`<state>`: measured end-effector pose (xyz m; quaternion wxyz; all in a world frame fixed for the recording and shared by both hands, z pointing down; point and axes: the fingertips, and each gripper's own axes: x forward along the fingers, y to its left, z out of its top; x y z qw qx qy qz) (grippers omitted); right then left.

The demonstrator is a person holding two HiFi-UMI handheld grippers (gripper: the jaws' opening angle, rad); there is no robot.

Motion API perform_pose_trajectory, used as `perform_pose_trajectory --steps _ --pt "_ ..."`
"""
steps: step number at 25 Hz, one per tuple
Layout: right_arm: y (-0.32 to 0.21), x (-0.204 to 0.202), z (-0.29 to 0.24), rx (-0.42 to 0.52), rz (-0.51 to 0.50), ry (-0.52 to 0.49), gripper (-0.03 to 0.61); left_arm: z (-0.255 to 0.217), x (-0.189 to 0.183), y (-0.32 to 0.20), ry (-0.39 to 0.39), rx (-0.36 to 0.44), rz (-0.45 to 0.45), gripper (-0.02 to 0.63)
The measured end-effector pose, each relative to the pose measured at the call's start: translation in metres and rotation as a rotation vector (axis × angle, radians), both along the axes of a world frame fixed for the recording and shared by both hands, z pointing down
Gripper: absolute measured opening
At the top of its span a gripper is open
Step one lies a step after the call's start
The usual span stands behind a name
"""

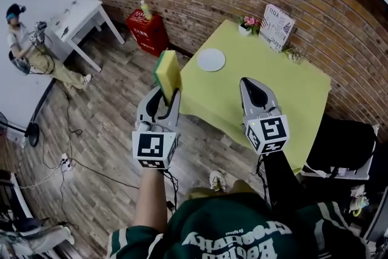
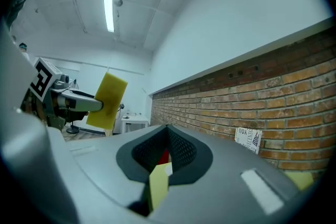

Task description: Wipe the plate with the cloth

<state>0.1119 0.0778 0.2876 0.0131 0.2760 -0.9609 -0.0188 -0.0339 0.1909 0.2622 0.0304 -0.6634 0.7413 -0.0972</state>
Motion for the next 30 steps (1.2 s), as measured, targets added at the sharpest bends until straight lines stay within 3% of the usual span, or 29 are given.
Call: perform_pose_trajectory --steps 14,30 --pt "-0.076 -0.034 0.006 -0.024 0.029 -0.039 0.011 0.011 -0.025 -0.097 -0.012 -0.027 0.103 0.141" --pt "-0.199 -0.126 0.030 -0.062 0.181 -0.003 0.012 0.030 -0.112 -0.250 -0.005 -0.019 0.339 0.140"
